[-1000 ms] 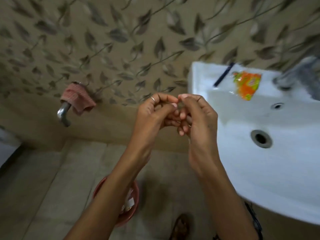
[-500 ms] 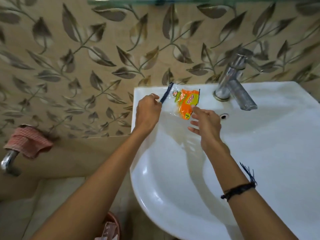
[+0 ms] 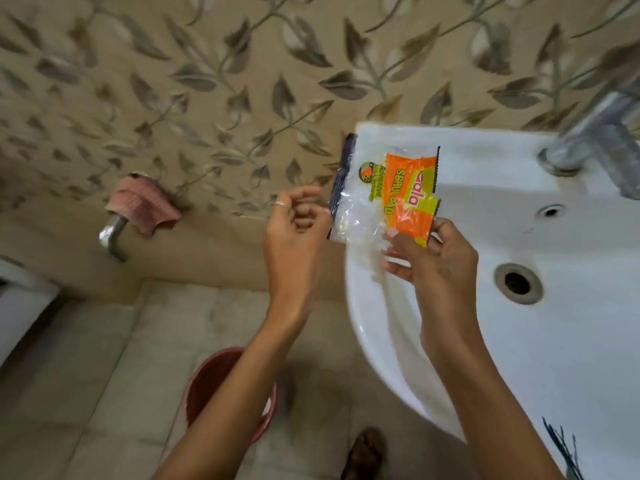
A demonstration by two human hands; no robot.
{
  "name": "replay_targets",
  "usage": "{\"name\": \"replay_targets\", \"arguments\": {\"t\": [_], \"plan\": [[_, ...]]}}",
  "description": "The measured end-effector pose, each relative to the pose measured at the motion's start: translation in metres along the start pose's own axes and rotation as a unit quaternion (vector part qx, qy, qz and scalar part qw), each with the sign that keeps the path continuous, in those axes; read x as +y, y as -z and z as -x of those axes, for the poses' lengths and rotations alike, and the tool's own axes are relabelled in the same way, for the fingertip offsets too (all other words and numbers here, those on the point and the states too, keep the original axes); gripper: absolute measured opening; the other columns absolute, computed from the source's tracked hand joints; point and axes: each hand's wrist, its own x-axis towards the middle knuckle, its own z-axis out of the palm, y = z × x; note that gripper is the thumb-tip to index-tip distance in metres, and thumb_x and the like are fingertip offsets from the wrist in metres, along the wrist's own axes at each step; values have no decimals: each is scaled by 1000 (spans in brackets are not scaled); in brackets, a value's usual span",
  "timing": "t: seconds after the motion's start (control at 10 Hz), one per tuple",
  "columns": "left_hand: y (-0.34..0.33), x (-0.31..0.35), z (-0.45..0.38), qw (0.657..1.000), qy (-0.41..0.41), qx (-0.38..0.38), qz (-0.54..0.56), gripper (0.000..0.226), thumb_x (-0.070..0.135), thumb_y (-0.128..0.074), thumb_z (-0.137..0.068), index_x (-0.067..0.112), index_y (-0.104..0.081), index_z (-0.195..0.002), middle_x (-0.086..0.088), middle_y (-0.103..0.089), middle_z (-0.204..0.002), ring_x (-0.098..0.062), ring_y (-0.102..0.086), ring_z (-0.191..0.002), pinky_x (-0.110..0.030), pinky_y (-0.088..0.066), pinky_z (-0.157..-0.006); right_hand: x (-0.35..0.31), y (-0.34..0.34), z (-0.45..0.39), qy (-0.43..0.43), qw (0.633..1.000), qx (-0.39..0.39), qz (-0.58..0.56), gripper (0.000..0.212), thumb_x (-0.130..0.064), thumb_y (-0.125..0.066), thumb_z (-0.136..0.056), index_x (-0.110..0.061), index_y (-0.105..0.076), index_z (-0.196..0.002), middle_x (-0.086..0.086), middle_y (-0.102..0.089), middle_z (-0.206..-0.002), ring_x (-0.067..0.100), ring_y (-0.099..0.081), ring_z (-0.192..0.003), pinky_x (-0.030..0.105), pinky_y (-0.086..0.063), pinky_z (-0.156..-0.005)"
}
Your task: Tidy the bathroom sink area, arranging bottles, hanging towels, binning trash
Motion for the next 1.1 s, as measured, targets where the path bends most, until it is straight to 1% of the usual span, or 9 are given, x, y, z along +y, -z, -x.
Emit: {"name": "replay_targets", "arguments": {"t": [0.2,0.3,0.4,0.5,0.6,0.7,0.8,1.0,1.1], "plan": [[129,-37,65,990,48,134,-6,36,-11,-55,-79,25,-56,-85,5,-54,-70,2,-51,-58,-8,-44,-58,51,-60,102,-32,984,-159,67,22,-5,-66,-83,-24,-56,-87,-7,-72,-79,6,-68,-69,25,-57,-60],[188,-77,96,978,108,162,-70,40,-9,-58,-77,30,-55,-83,5,-58,-69,4,-55,-56,-6,-44,-53,100,-77,134,-85,959,-227,150,13,-9,-59,-89,-21,-55,-92,-1,-69,-86,12,-68,-71,40,-58,-71],[230,-128,122,961,178,172,-125,36,-4,-62,-74,30,-56,-81,6,-61,-65,1,-56,-56,-6,-43,-48,168,-93,145,-113,916,-274,270,17,-11,-51,-93,-10,-58,-108,12,-66,-103,29,-65,-93,52,-51,-86],[253,-183,134,937,249,180,-166,29,-6,-64,-72,20,-60,-85,10,-65,-63,4,-58,-56,-6,-44,-52,238,-108,140,-182,863,-306,358,32,-6,-52,-89,-8,-57,-121,17,-65,-110,34,-63,-101,49,-50,-90],[268,-243,132,905,336,179,-189,24,-6,-62,-74,9,-60,-93,4,-66,-69,-17,-63,-65,-35,-51,-63,305,-124,125,-226,814,-314,432,5,-22,-63,-82,-21,-60,-86,13,-71,-97,32,-66,-91,35,-50,-75],[279,-300,121,884,389,134,-220,24,-7,-57,-77,7,-57,-96,-15,-68,-77,-35,-65,-70,-50,-55,-66,363,-137,107,-264,793,-299,461,33,-19,-71,-75,-26,-42,-60,9,-69,-86,27,-65,-83,33,-48,-70],[285,-366,113,864,430,120,-233,24,-11,-53,-77,2,-54,-97,-23,-67,-81,-39,-65,-72,-53,-55,-67,434,-150,91,-292,764,-299,492,36,-9,-68,-74,-23,-43,-52,5,-61,-72,22,-61,-78,36,-50,-69],[296,-456,113,829,494,134,-226,20,-11,-47,-80,2,-50,-95,-20,-66,-89,-38,-67,-82,-50,-57,-74,532,-161,84,-318,758,-280,496,30,-1,-64,-77,-19,-46,-62,21,-67,-98,41,-65,-96,50,-53,-86],[303,-475,116,839,488,139,-196,19,-12,-47,-81,7,-49,-86,-18,-61,-84,-39,-65,-84,-52,-56,-75,556,-161,84,-326,759,-270,495,12,1,-65,-75,-10,-60,-75,22,-68,-98,37,-65,-94,50,-53,-88]]}}
